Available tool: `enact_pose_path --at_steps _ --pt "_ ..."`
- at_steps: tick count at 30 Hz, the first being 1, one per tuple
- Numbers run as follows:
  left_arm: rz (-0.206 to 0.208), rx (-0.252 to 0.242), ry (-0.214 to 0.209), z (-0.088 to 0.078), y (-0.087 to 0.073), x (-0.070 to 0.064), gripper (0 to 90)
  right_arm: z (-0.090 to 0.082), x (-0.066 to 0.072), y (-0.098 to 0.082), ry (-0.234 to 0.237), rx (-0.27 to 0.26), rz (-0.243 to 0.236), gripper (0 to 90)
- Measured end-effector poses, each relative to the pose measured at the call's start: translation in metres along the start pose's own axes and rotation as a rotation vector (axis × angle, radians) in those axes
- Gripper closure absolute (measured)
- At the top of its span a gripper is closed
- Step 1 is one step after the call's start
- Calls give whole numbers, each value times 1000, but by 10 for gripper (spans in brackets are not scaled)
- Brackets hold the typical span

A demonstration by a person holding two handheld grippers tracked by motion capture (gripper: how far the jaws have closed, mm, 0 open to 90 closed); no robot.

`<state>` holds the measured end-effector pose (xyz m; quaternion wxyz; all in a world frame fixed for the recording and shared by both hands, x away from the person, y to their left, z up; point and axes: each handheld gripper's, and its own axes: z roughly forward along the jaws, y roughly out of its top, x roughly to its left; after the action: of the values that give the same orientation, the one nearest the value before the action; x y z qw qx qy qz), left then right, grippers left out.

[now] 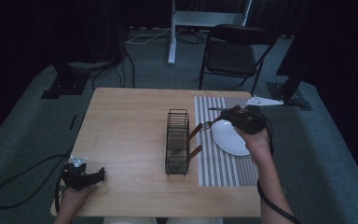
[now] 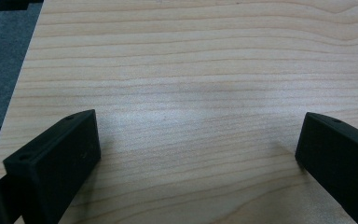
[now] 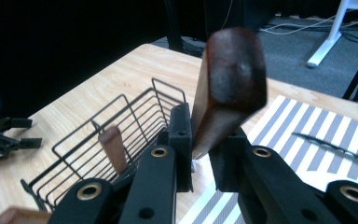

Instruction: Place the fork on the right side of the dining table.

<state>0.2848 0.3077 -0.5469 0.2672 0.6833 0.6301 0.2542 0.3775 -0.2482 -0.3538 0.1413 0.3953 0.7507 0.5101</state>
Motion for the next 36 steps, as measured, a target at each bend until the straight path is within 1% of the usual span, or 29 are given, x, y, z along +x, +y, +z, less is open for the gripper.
enact_pose_path --at_steps 3,4,5,9,15,22,23,24,27,36 --pt "4 2 0 0 0 0 2 -2 -1 -9 1 -1 12 805" --pt "4 2 0 0 0 0 2 -2 -1 -9 1 -1 12 805" --pt "2 0 0 0 0 0 2 -3 -1 -16 -2 3 16 805" --pt "1 0 0 0 0 0 2 -4 -2 -29 0 6 32 805" --pt "1 0 0 0 0 0 2 -9 -1 -49 -13 13 49 805" --pt "1 1 -1 0 0 0 2 -19 -4 -74 -24 14 93 805" --pt "1 1 -1 0 0 0 2 -19 -4 -74 -24 14 93 805" --pt "1 1 0 0 0 0 2 -22 -4 -82 -30 13 105 805" --pt "1 1 -1 0 0 0 2 -26 -5 -93 -37 6 128 805" --pt "0 1 -1 0 0 0 2 -33 -7 -124 -59 13 182 805"
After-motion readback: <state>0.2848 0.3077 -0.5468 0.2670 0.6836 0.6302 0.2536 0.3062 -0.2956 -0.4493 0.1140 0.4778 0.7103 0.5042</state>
